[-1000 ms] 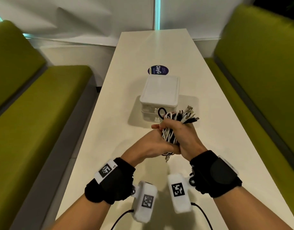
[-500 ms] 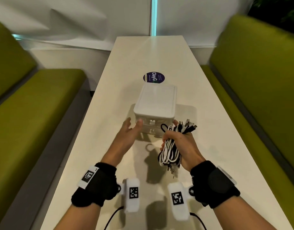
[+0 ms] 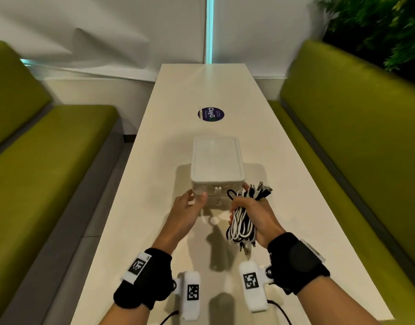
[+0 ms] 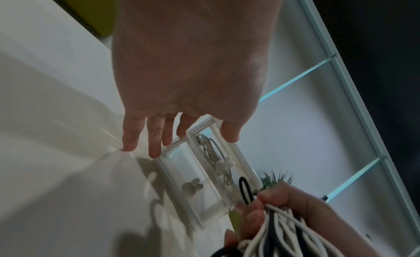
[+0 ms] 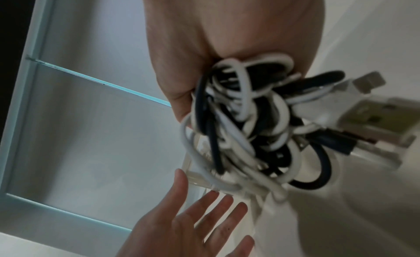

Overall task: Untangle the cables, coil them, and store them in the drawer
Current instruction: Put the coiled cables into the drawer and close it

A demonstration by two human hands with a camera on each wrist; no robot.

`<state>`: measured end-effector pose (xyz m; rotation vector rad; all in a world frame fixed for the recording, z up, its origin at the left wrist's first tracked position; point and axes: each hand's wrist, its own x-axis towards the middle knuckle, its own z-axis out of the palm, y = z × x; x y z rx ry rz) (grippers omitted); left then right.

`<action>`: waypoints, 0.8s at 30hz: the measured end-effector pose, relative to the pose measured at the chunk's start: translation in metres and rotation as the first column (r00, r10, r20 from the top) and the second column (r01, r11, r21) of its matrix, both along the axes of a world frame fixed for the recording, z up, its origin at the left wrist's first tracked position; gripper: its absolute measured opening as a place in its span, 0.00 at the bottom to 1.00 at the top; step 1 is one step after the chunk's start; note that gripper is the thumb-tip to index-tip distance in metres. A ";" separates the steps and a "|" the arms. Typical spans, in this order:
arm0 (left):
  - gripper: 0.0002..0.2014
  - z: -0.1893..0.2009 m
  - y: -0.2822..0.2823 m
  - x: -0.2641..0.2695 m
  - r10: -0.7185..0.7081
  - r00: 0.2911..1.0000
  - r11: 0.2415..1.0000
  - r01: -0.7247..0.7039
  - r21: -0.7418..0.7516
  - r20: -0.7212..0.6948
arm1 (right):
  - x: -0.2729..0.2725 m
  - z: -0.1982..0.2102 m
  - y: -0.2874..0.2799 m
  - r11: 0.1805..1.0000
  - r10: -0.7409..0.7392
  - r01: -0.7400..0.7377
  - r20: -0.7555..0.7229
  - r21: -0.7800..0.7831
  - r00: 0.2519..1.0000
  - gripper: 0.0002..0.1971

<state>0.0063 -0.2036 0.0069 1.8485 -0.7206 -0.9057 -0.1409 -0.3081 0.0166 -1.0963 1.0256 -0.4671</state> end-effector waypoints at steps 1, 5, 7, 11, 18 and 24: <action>0.35 -0.004 0.011 -0.007 -0.013 1.000 1.000 0.014 -0.003 0.023 | -0.007 0.001 0.009 1.000 0.005 -0.005 0.004 0.007 1.000 0.05; 0.36 -0.019 0.047 -0.031 0.031 0.999 0.999 -0.031 -0.025 0.030 | -0.027 -0.002 0.044 0.999 0.033 -0.033 0.014 0.025 0.999 0.03; 0.30 -0.021 0.059 -0.038 0.087 0.996 0.996 -0.087 -0.032 0.025 | -0.032 -0.004 0.059 0.999 0.041 -0.041 0.007 0.011 0.999 0.03; 0.32 -0.015 0.073 -0.043 0.165 0.986 0.986 -0.165 -0.026 -0.002 | -0.035 -0.009 0.075 0.999 -0.051 0.051 0.023 -0.002 0.998 0.06; 0.35 0.001 0.068 -0.044 0.191 0.979 0.979 -0.195 -0.057 -0.072 | -0.035 -0.011 0.080 1.000 0.002 -0.002 -0.027 0.008 1.000 0.07; 0.37 0.001 0.056 -0.037 0.243 0.969 0.970 -0.244 -0.002 0.046 | -0.030 -0.017 0.074 0.996 0.013 -0.021 -0.096 -0.090 0.995 0.08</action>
